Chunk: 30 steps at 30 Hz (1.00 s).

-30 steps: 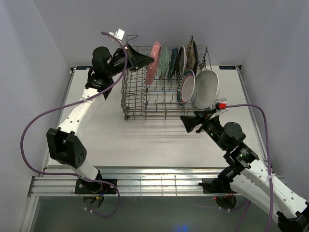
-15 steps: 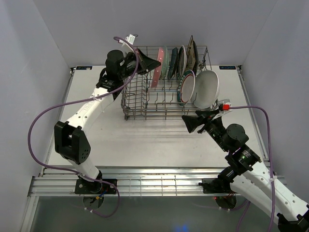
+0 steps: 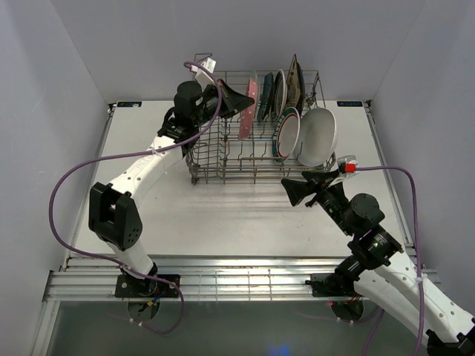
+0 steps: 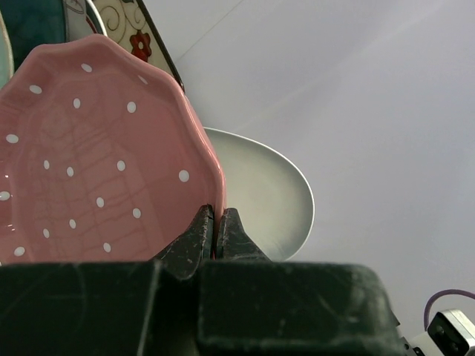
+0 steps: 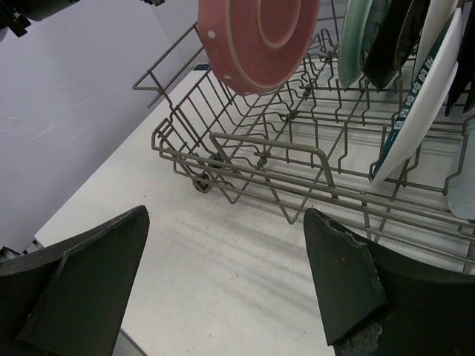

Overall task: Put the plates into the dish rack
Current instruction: Insert the plate into the dish rack.

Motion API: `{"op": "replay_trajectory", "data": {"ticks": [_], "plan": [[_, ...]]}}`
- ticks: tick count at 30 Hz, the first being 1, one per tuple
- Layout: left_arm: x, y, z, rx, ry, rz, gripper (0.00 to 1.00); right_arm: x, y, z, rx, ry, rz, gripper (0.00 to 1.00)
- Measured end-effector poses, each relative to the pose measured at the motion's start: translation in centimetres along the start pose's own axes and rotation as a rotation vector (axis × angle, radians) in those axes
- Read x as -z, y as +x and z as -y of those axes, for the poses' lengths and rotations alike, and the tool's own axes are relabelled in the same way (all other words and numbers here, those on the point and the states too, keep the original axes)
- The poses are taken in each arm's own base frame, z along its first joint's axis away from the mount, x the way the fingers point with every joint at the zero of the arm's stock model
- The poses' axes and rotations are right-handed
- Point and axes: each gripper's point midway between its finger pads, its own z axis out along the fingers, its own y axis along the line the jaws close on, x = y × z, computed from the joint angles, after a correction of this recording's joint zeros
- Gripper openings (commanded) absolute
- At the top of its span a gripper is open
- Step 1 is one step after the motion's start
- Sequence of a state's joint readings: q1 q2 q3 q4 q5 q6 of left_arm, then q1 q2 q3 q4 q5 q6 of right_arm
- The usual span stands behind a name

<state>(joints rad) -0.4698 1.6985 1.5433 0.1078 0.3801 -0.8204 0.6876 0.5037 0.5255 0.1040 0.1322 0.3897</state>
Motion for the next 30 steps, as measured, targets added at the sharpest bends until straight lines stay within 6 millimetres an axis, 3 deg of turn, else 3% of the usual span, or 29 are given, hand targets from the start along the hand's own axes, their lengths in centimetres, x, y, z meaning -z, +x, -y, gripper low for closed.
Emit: {"op": "replay_trajectory", "data": {"ticks": [9, 17, 30], "plan": [[-1.6, 3.2, 2.1, 0.011, 0.042, -0.025, 0.0, 0.7, -0.1, 0.0, -0.002, -0.005, 0.013, 0.9], [-3.5, 6.1, 0.2, 0.057, -0.003, -0.068, 0.0, 1.4, -0.5, -0.1, -0.004, -0.013, 0.03, 0.9], [-4.4, 5.4, -0.8, 0.076, -0.034, -0.005, 0.0, 1.8, -0.1, 0.1, -0.006, -0.01, 0.025, 0.9]]}}
